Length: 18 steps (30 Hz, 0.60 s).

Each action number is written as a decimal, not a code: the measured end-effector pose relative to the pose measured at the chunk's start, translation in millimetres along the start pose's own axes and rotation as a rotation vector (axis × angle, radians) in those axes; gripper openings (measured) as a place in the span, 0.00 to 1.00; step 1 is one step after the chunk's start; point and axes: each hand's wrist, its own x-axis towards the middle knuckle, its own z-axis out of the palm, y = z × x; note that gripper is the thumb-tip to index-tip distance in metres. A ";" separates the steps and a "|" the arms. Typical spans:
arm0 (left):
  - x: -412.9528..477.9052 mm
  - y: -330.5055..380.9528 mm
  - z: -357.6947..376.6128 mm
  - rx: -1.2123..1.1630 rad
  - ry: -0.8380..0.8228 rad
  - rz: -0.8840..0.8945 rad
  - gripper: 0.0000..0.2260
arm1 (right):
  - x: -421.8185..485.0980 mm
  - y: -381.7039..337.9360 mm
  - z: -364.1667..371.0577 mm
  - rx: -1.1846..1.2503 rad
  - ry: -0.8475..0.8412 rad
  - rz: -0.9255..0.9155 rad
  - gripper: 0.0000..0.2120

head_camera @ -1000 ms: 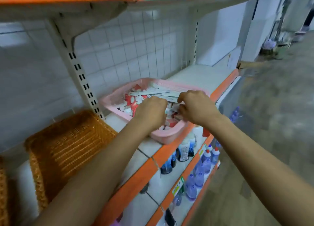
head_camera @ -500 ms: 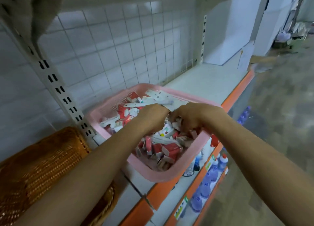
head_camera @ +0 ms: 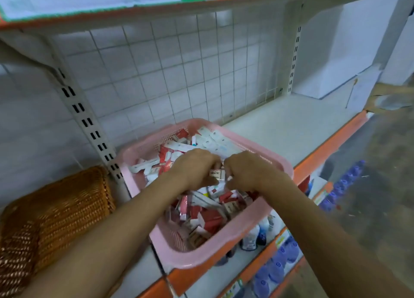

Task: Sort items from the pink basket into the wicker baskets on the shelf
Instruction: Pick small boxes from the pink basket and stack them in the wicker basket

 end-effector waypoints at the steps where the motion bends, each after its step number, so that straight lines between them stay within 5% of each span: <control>1: -3.9 2.6 -2.8 0.000 0.004 -0.019 0.09 | -0.5 0.4 0.0 0.009 0.015 0.000 0.15; 8: -39.5 16.5 -18.1 -0.066 0.162 -0.199 0.13 | -6.3 7.5 -5.4 0.238 0.156 -0.036 0.08; 18: -111.7 38.5 -24.4 -0.208 0.369 -0.434 0.12 | -25.8 -14.4 -7.1 0.695 0.215 -0.177 0.12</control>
